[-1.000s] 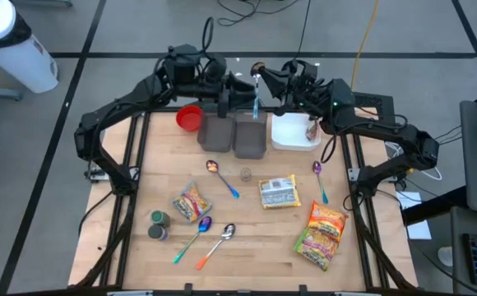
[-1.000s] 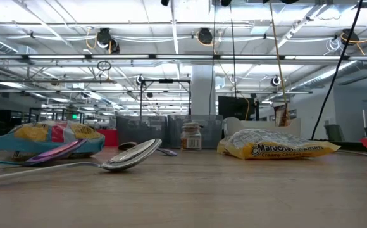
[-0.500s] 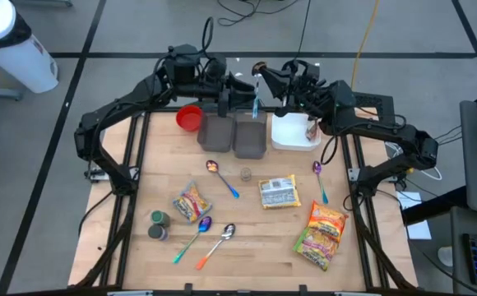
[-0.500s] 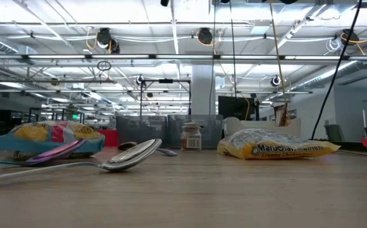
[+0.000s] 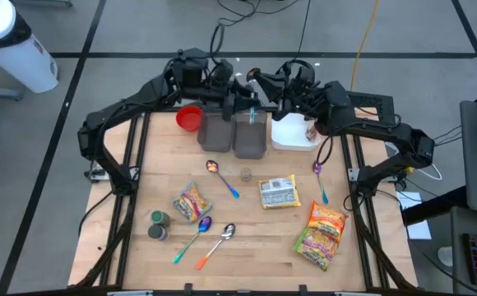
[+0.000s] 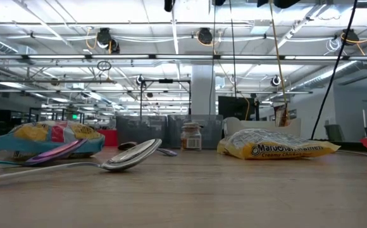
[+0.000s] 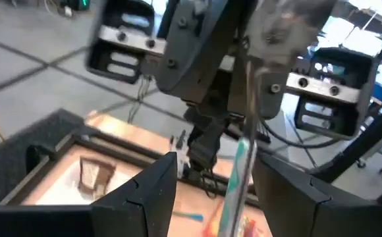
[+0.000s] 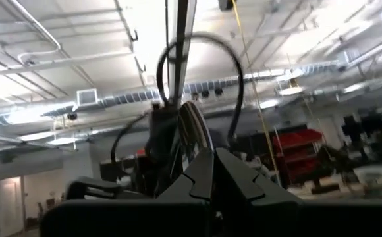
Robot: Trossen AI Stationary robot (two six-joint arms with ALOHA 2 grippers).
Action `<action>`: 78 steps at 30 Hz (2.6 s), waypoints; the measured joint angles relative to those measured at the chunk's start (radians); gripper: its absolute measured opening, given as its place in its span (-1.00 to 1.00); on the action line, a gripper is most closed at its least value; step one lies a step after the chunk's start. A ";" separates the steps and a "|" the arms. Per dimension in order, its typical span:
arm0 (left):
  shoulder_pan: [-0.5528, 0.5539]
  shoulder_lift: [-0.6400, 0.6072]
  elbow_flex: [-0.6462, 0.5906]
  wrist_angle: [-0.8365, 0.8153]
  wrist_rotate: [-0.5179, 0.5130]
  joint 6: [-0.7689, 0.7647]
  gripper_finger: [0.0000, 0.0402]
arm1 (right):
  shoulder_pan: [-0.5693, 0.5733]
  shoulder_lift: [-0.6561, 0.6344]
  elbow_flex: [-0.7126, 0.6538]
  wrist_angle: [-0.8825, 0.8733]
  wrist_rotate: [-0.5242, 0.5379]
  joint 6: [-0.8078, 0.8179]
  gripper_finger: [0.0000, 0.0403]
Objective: Pick & Place Food Item
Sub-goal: Put the white and blue spoon into the left black bin
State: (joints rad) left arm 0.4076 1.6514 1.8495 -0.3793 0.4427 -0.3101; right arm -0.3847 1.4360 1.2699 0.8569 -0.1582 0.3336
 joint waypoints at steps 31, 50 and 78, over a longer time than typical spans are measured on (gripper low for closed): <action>0.037 0.001 0.000 -0.019 -0.016 0.105 -0.84 | -0.029 -0.003 0.000 -0.023 0.039 -0.057 -1.00; 0.048 0.001 0.010 -0.059 -0.006 0.127 -0.86 | -0.042 -0.018 0.000 -0.023 0.052 -0.061 -0.55; 0.434 0.001 0.103 -0.749 0.240 0.360 -0.86 | -0.198 -0.407 -0.292 -0.393 0.058 -0.007 -0.12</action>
State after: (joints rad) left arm 0.8419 1.6520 1.9525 -1.1284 0.6830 0.0503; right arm -0.5827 1.0290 0.9780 0.4644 -0.0999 0.3262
